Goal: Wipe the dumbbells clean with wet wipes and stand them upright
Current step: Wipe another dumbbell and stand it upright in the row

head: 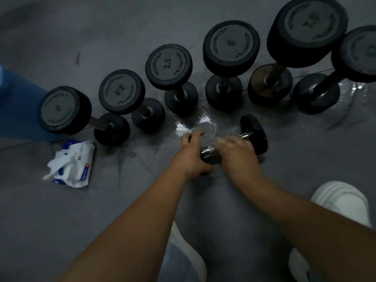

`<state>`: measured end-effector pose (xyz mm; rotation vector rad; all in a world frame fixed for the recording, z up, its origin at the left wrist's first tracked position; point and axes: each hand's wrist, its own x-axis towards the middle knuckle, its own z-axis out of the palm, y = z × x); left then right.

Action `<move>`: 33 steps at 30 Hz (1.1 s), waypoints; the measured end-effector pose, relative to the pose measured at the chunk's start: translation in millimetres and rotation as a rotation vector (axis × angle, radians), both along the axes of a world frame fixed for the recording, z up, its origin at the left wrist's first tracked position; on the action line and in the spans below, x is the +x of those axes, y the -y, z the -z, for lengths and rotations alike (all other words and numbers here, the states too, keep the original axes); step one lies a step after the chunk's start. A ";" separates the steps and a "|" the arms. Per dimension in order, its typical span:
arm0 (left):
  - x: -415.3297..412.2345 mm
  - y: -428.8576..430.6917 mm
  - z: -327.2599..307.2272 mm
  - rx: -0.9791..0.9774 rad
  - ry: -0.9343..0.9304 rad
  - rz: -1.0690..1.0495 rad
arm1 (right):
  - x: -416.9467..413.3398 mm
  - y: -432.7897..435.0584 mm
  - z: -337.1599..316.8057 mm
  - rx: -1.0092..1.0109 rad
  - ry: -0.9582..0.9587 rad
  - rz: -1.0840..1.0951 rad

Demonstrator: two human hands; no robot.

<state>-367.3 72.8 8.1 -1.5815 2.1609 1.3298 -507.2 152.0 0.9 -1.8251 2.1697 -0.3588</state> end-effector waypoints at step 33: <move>-3.0 5.1 -5.5 0.022 -0.016 -0.017 | 0.1 0.4 0.0 0.101 0.330 0.112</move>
